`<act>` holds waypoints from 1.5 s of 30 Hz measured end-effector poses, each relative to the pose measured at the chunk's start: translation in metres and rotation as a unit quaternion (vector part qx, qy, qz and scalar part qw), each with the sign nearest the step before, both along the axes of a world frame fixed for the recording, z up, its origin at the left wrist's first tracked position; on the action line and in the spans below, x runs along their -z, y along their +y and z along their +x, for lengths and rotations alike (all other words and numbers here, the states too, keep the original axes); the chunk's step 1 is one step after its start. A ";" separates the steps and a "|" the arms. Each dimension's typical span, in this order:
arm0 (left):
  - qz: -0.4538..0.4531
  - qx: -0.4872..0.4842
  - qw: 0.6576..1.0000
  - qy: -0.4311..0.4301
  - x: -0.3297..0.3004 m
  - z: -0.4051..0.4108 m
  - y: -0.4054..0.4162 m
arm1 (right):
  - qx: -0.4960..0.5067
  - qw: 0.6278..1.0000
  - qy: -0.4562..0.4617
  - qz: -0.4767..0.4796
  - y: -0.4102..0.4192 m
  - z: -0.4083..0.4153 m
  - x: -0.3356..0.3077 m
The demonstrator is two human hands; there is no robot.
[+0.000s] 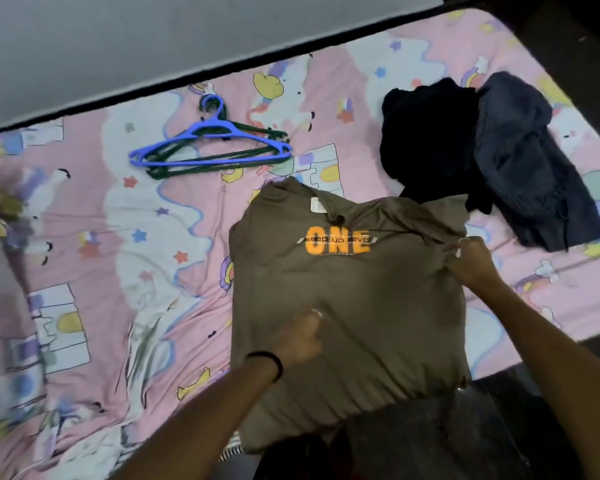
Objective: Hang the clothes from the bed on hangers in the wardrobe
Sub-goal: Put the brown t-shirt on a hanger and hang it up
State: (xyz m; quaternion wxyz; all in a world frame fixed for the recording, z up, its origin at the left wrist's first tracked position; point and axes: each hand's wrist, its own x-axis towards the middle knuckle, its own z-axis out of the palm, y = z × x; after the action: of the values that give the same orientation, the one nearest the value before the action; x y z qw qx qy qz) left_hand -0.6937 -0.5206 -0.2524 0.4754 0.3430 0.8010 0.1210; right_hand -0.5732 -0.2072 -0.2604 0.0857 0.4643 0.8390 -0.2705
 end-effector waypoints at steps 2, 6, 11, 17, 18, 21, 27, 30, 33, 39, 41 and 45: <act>-0.024 -0.021 0.996 0.080 0.006 -0.047 -0.005 | -0.055 0.998 -0.018 -0.001 -0.017 -0.024 0.007; -0.042 -0.038 0.981 0.183 0.002 -0.113 -0.010 | -0.131 0.991 -0.022 0.014 -0.057 -0.086 0.005; -0.042 0.000 0.967 0.251 0.025 -0.167 -0.006 | -0.177 0.983 -0.040 -0.028 -0.097 -0.134 0.029; 0.028 -0.073 0.967 0.241 0.061 -0.225 0.024 | -0.104 0.994 -0.009 0.029 -0.083 -0.174 0.075; 0.041 -0.084 0.968 0.233 0.065 -0.234 0.028 | -0.129 0.990 -0.028 0.039 -0.075 -0.184 0.076; 0.054 -0.107 0.972 0.204 0.076 -0.262 0.039 | -0.087 0.990 0.047 0.097 -0.040 -0.225 0.066; 0.072 -0.168 0.974 0.137 0.098 -0.299 0.057 | 0.055 0.988 -0.012 0.141 0.016 -0.330 0.019; 0.085 -0.236 0.964 0.091 0.111 -0.307 0.055 | -0.118 0.982 0.010 0.149 -0.008 -0.386 0.023; 0.116 -0.287 0.950 0.037 0.125 -0.311 0.050 | -0.247 0.964 0.005 0.096 -0.045 -0.432 0.044; 0.156 -0.313 0.937 -0.002 0.148 -0.315 0.045 | -0.312 0.930 -0.039 0.191 -0.088 -0.480 0.090; 0.150 -0.286 0.946 0.042 0.149 -0.313 0.045 | -0.324 0.919 -0.044 0.220 -0.091 -0.481 0.095; 0.139 -0.265 0.951 0.080 0.150 -0.311 0.042 | -0.337 0.909 -0.006 0.246 -0.094 -0.473 0.087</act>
State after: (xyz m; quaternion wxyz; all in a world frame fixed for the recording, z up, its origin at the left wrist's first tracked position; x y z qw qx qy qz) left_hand -1.0042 -0.4790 -0.4025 0.3086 0.1897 0.8737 0.3247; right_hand -1.0463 -0.3012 -0.3477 0.0595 0.1620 0.9850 -0.0075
